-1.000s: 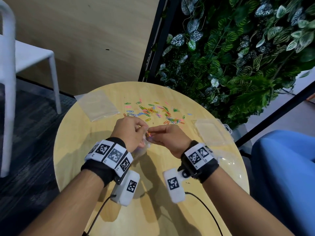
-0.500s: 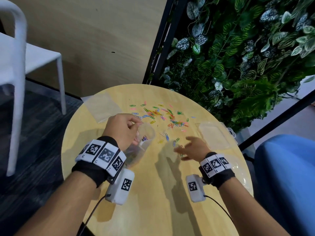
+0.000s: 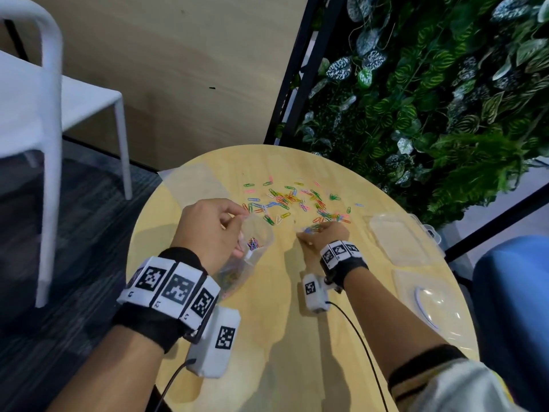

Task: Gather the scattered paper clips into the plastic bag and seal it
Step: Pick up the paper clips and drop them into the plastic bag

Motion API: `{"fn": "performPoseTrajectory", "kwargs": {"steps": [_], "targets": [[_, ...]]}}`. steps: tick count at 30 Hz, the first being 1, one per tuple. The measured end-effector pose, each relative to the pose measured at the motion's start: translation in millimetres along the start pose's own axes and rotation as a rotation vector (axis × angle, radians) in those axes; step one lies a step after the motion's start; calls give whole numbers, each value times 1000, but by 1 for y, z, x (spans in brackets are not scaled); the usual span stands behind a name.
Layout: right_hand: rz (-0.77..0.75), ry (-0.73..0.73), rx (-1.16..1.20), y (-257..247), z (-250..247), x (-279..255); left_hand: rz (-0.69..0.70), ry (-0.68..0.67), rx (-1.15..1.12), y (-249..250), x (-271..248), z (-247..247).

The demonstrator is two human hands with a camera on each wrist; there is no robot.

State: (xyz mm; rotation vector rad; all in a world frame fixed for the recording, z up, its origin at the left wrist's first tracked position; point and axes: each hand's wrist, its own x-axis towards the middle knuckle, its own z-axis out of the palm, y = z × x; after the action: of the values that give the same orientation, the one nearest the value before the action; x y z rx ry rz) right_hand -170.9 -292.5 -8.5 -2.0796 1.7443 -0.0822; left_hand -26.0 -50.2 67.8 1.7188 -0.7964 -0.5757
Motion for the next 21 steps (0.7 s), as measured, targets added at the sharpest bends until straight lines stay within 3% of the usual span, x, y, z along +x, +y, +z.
{"fn": "performPoseTrajectory", "kwargs": {"steps": [5,8,12,15,21], "targets": [[46,64,60,-5,-8,29,2,0,-7,-1,3,0],[71,-5,-139,-9,-13,39,1,-9,-7,-1,4,5],[-166,-65,-418,-21,-16,36,7,-21,18,-1,4,9],[-321,1,-544,-31,-10,30,3,-19,16,0,4,8],[-293,48,-502,-33,-3,24,9,-25,41,2,1,9]]}}
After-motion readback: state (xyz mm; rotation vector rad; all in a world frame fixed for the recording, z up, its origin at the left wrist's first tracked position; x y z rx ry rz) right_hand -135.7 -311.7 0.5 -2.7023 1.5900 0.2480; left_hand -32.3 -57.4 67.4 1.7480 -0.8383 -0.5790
